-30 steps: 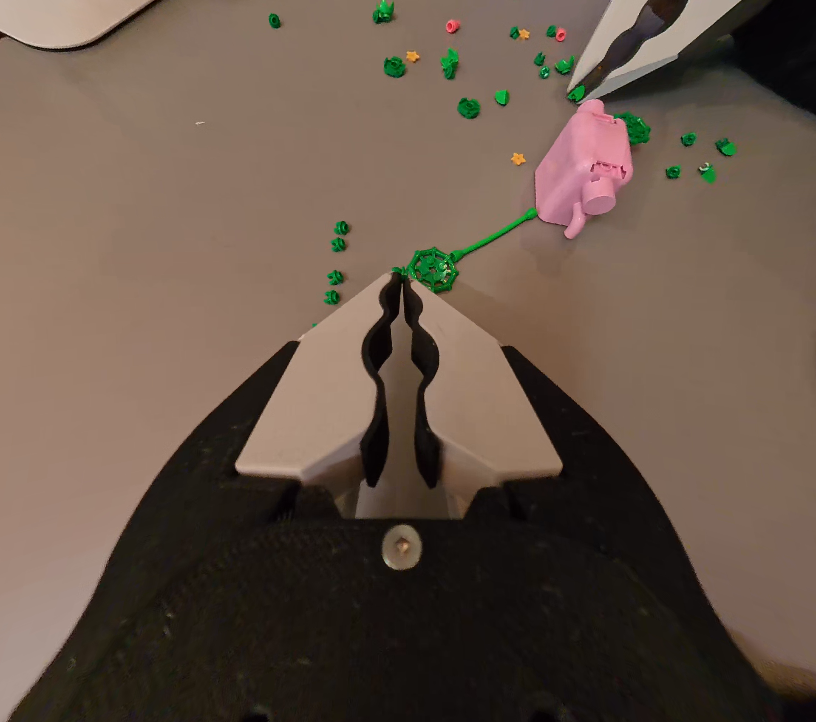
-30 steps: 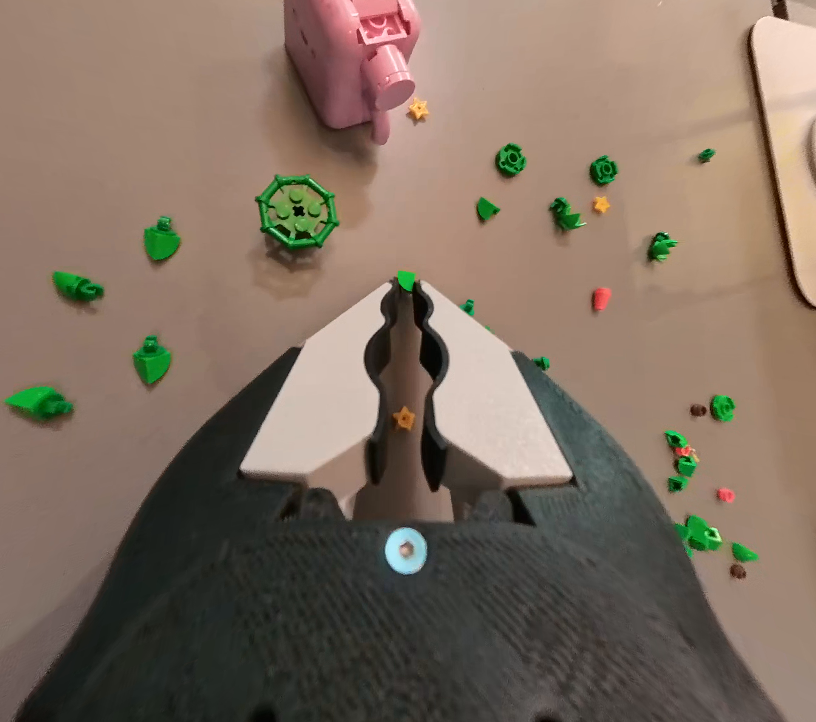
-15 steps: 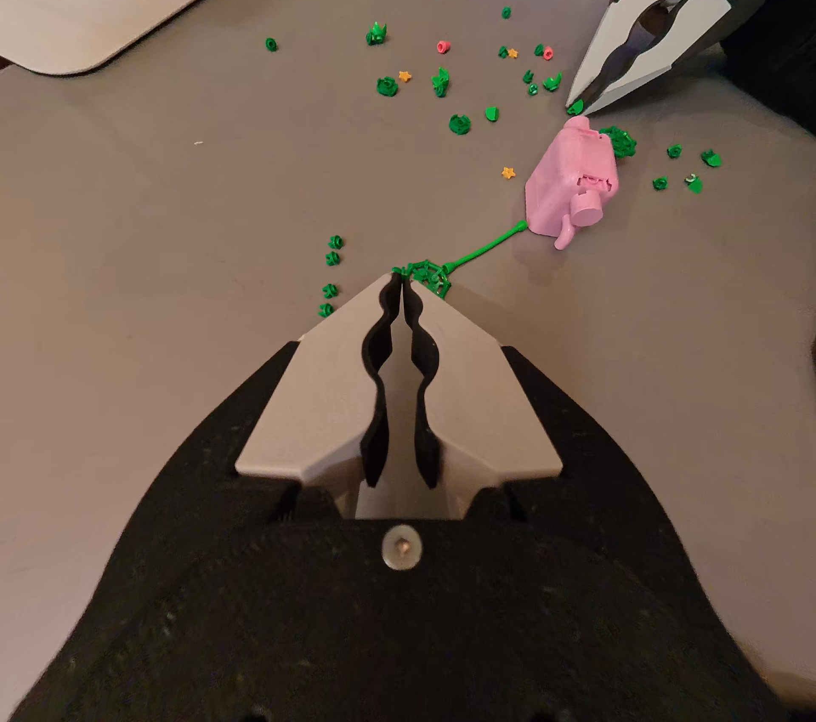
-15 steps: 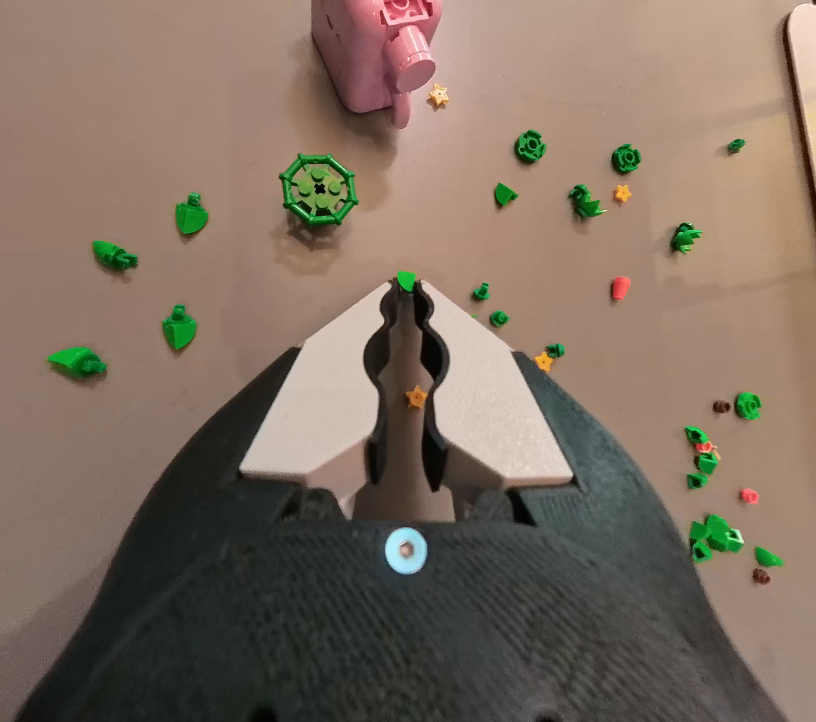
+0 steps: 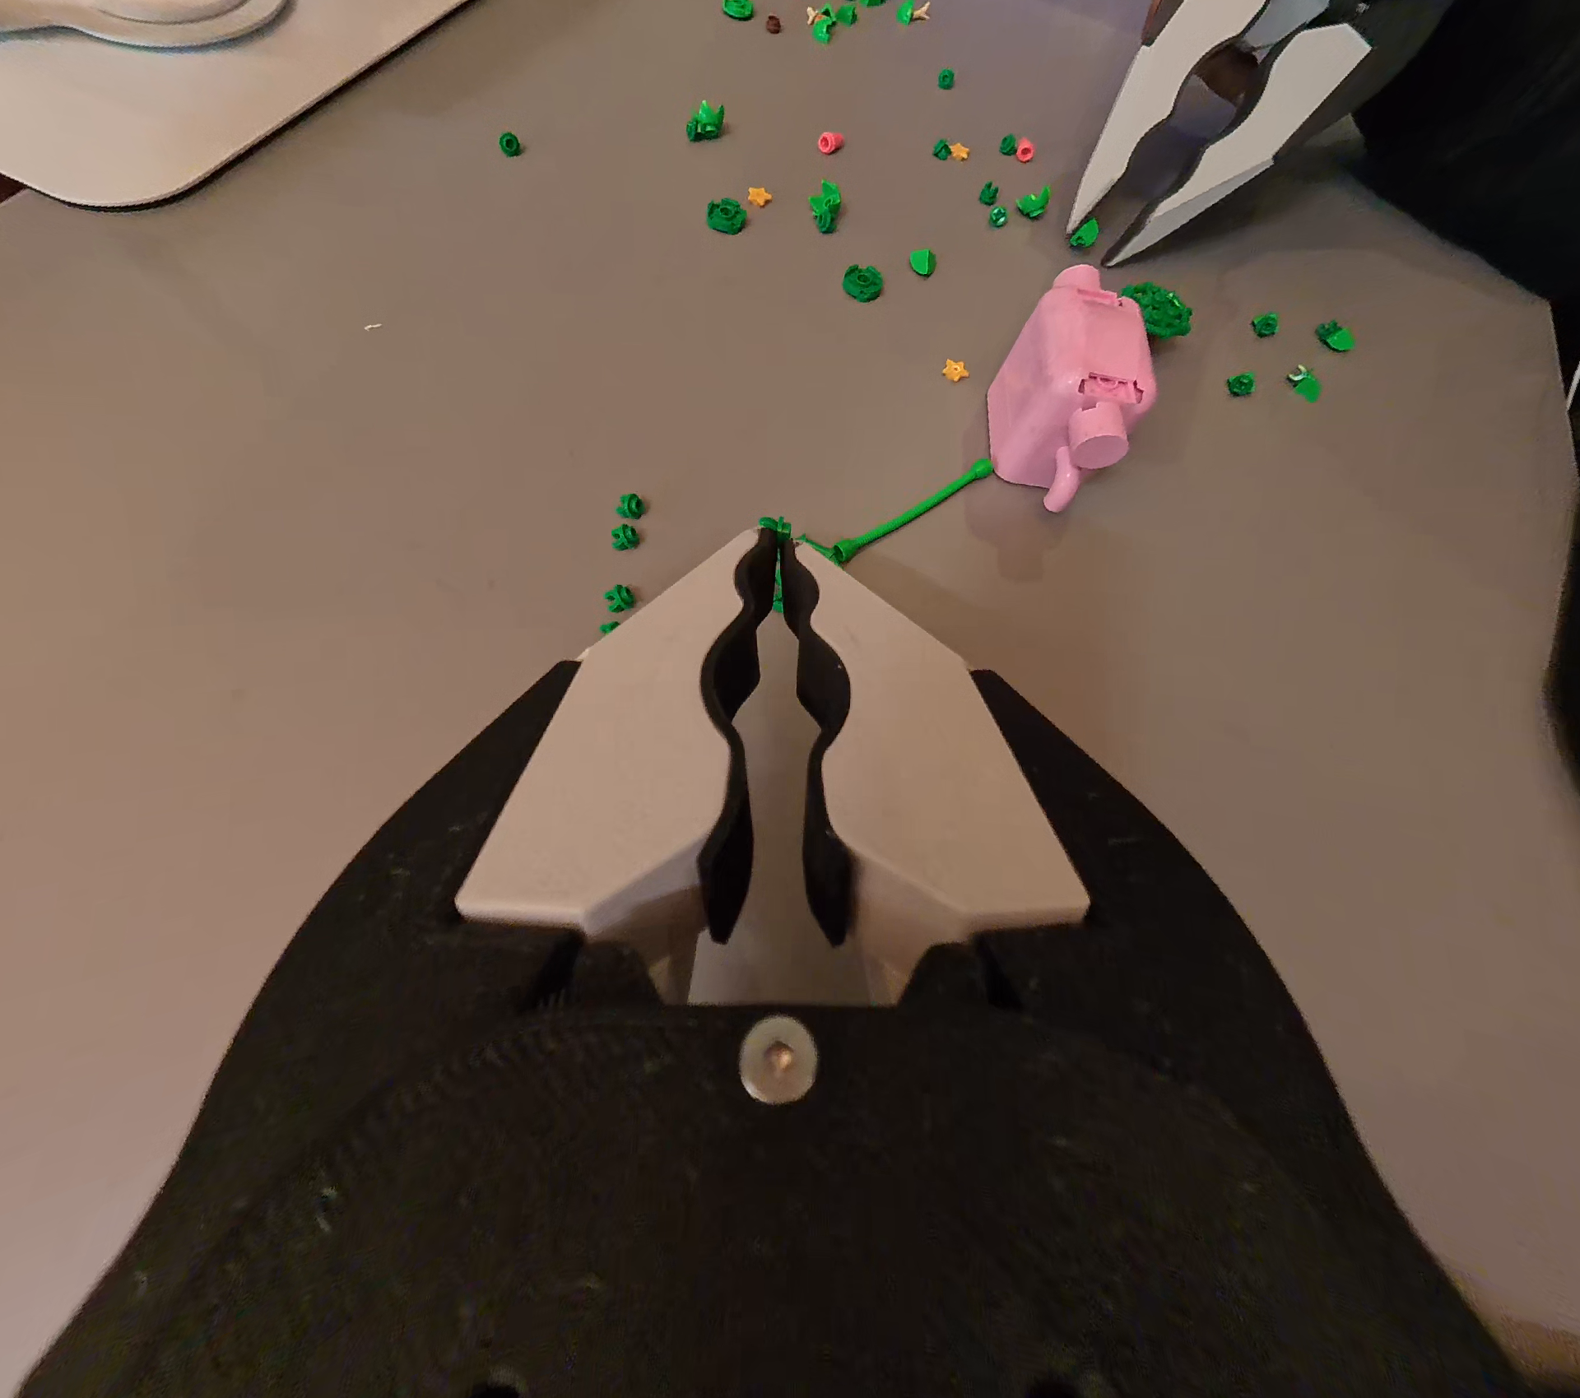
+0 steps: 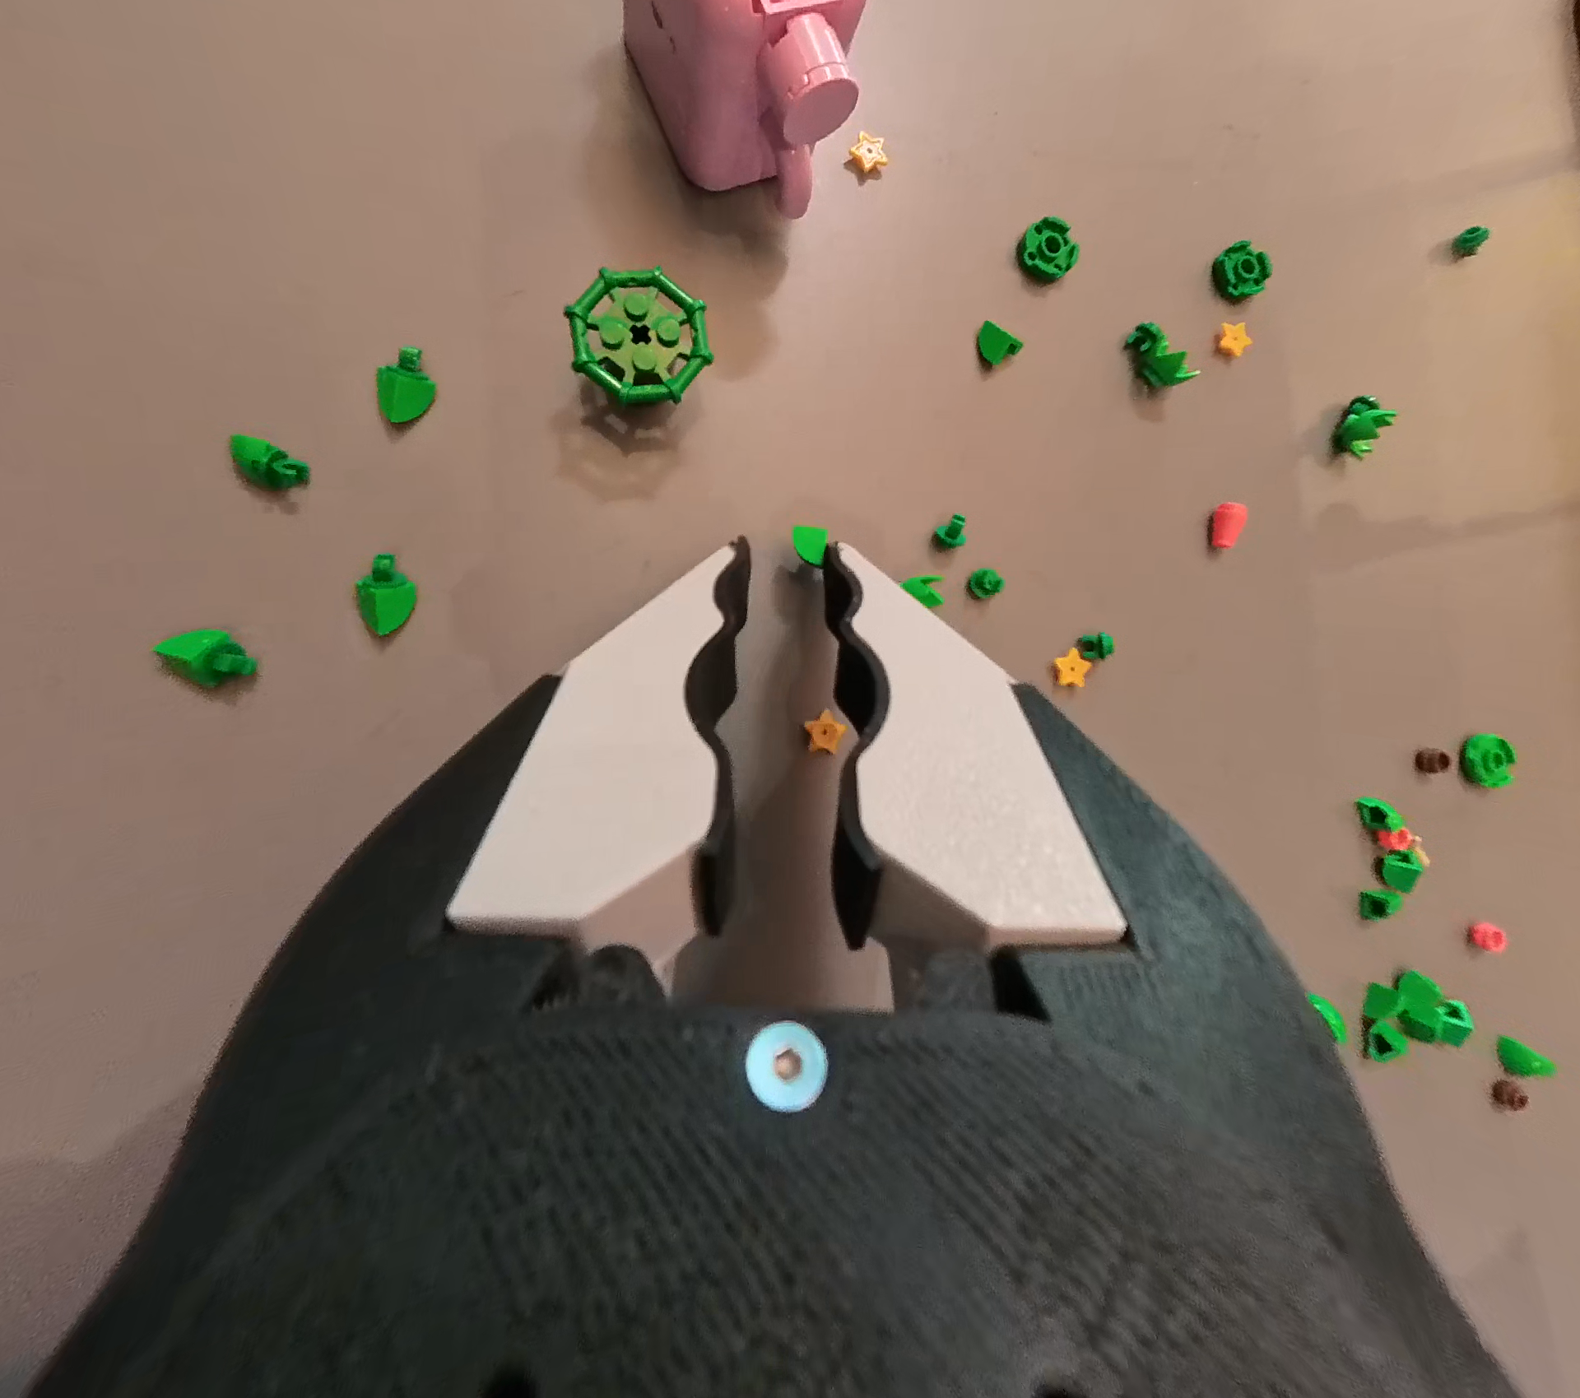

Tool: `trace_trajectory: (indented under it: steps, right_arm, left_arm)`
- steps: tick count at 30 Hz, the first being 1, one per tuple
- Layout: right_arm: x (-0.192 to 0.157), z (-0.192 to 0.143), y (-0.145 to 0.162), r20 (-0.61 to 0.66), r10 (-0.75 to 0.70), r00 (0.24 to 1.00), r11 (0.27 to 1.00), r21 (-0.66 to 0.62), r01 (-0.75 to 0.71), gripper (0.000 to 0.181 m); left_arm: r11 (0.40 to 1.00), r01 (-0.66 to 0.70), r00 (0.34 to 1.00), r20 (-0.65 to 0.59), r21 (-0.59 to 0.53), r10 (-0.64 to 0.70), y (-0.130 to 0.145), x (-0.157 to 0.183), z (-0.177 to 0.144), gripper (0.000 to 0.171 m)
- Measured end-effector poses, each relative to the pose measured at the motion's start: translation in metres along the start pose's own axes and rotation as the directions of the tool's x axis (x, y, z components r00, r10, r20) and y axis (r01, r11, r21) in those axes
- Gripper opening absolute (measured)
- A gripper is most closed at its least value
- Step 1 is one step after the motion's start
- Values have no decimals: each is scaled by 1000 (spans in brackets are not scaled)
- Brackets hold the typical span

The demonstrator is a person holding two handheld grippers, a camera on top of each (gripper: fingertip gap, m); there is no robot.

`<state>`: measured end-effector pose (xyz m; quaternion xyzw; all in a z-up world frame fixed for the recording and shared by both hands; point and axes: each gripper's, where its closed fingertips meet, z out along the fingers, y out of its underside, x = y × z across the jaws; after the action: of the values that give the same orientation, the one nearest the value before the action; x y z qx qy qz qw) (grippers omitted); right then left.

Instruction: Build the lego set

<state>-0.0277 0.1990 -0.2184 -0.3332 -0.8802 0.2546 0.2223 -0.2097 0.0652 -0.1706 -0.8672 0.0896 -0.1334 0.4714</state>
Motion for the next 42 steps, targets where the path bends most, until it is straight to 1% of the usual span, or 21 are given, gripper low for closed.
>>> trace_trajectory:
  steps: [5, 7, 10, 16, 23, 27, 34, 42]
  right_arm:
    - [1, 1, -5, -23, -36, 999, 999, 16, 37, 25]
    - [-5, 3, -11, -2, -47, 999, 998, 42, 47, 30]
    - [-8, 5, -13, 10, -48, 999, 998, 46, 47, 30]
    - [0, 4, -9, -8, -1, 1000, 999, 37, 2, 31]
    - [10, -1, -8, -47, 32, 998, 999, 39, -30, 23]
    - [10, 2, -2, -43, 42, 998, 999, 13, -42, 20]
    - [5, 5, -3, -22, 39, 999, 999, 11, -39, 9]
    - [6, 6, -4, -29, 39, 999, 999, 13, -38, 8]
  left_arm:
    - [1000, -3, 1000, 1, 0, 3, 0, 0, 0, 0]
    - [1000, -4, 1000, 1, -1, 4, 0, 0, 1, 0]
    - [1000, -6, 1000, 4, 0, 6, 0, 0, 1, 0]
    - [1000, -8, 1000, 5, 0, 8, 0, 0, 0, 0]
    - [1000, -9, 1000, 5, 1, 9, -1, 0, 0, 0]
    - [1000, -9, 1000, 5, -3, 9, 0, 0, 1, 0]
    - [1000, -11, 1000, 8, -2, 11, 0, 0, 0, 0]
    - [1000, -14, 1000, 8, -3, 14, 0, 1, 1, 0]
